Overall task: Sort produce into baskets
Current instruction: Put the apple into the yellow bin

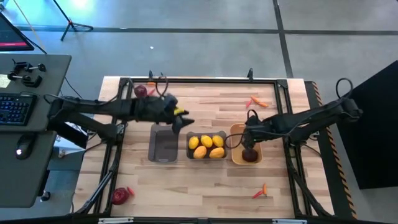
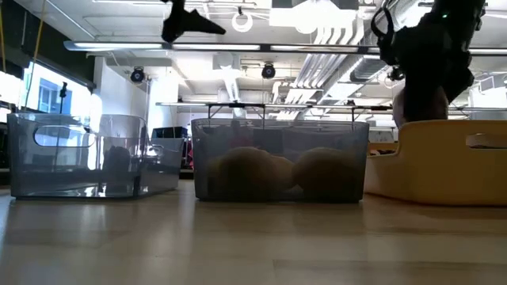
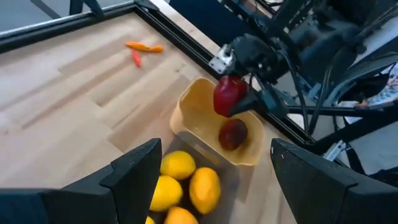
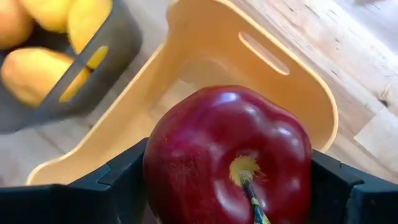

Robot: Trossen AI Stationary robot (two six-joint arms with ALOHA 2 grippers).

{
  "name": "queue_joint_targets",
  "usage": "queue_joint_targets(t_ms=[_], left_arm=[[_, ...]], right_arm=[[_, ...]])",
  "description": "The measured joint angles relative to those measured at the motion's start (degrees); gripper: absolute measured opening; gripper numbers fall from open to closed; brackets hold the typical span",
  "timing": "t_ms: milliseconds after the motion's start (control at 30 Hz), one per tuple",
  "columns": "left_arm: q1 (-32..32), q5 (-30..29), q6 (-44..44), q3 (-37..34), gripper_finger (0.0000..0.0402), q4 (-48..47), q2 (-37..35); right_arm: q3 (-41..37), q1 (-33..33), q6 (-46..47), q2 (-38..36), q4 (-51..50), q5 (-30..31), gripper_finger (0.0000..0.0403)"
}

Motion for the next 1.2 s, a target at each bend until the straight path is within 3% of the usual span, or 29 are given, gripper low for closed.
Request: queue_joint_targets(t_ms=[133,367,633,867,1033,1200], left_arm=[[-4.71,-7.11,-1.06,0.00,0.0289,0.01,-0.03],[-5.67,-9.36,0.12,0.07,0.0289,-1.30,-3.05],[-5.67,-9.79,2.16,0.11,0.0289,-6.79,-7.89],[-5.93,-9.79,2.42,0.11,0.0289,-10.93,-9.83],[-7.75,-9.53,2.25,0.11,0.0289,-14.43,-10.21],[-11.38,-5.60,-6.57,0.11,0.0289,-26.01,-10.32]], right_arm=[[0.00,1.93,-1.63,-0.75,-1.52,1.25,0.0293],[0.00,2.53,-1.15,-0.57,-1.58,-0.65,0.0298],[0.00,1.03,2.91,-0.57,-1.26,-3.15,0.0391],[0.00,-0.96,3.73,-2.93,7.58,-4.29,0.0376],[0.00,-1.01,3.45,-6.71,16.59,0.10,0.0376],[0.02,-0.87,1.20,-8.67,22.21,4.20,0.0376]])
